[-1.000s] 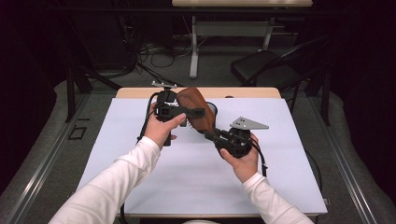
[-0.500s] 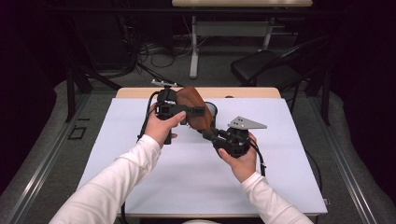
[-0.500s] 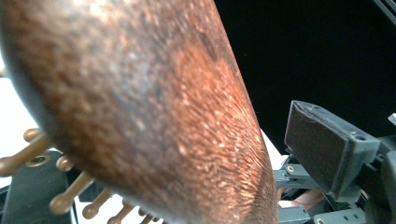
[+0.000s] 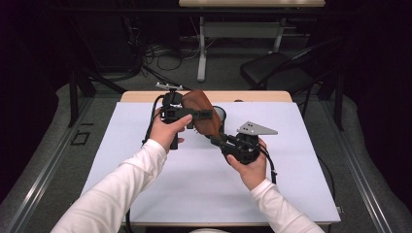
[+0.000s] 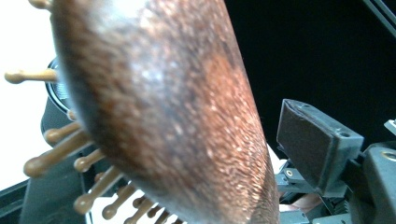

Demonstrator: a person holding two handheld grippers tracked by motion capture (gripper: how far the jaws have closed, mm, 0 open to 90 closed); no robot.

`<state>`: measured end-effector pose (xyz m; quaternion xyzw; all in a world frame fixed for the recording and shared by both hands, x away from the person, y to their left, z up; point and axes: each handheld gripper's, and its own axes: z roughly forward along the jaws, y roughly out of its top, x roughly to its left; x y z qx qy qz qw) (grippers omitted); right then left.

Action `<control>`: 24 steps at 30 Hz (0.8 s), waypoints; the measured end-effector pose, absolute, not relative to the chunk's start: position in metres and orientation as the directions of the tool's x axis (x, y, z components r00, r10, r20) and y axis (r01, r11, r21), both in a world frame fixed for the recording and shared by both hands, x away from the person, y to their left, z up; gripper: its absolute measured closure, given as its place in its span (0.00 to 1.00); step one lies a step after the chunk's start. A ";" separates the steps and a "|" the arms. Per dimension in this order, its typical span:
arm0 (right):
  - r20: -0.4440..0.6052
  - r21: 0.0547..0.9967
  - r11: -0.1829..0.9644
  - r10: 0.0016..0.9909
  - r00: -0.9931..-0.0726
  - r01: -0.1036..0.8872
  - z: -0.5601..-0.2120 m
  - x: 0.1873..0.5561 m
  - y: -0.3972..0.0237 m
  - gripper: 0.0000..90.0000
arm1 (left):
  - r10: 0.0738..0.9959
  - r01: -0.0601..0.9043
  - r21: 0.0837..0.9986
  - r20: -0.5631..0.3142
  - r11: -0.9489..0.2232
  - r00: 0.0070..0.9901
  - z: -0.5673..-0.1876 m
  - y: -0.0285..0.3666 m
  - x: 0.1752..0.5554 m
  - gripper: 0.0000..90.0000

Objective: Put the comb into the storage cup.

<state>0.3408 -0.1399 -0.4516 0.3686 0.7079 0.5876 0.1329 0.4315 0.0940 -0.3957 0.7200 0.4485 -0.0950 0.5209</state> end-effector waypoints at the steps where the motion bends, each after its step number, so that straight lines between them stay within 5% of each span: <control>1: 0.244 0.931 0.038 0.678 -0.693 0.364 -0.452 0.341 -0.140 0.80 | 0.546 0.745 0.665 -0.605 -0.056 0.580 -0.396 0.094 0.432 0.27; 24: 0.237 0.938 0.025 0.679 -0.695 0.345 -0.456 0.338 -0.139 0.80 | 0.517 0.771 0.637 -0.655 -0.015 0.551 -0.398 0.099 0.435 0.38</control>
